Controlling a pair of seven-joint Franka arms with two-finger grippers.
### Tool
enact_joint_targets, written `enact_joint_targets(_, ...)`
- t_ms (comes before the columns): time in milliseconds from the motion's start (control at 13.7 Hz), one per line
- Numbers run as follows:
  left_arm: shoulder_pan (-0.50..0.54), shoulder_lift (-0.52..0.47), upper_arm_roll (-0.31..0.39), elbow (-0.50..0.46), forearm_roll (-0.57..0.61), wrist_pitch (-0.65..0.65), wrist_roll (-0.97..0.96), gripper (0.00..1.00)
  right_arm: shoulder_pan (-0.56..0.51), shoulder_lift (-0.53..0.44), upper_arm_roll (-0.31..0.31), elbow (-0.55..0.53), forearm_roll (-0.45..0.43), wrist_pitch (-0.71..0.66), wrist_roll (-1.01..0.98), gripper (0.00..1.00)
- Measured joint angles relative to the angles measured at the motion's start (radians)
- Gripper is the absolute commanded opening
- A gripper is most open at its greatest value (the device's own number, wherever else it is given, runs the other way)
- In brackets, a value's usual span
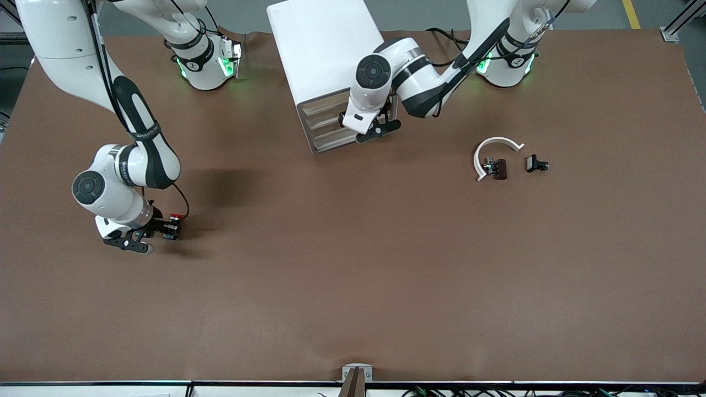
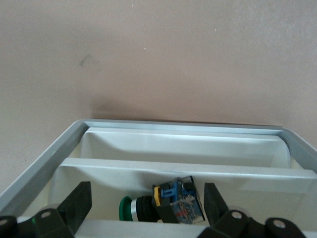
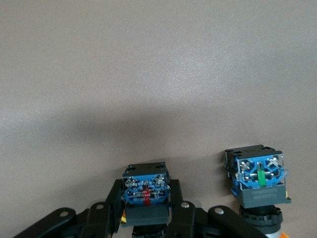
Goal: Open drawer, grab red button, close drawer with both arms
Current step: 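Lower the red button beside the yellow button and open the right gripper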
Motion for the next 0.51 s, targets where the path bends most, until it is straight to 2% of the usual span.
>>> enact_joint_targets(510, 0.006, 0.0, 0.0, 0.005, -0.002, -0.001, -0.015, 1.0, 0.01, -0.002, 0.012, -0.002, 0.032, -0.001, 0.008, 0.0)
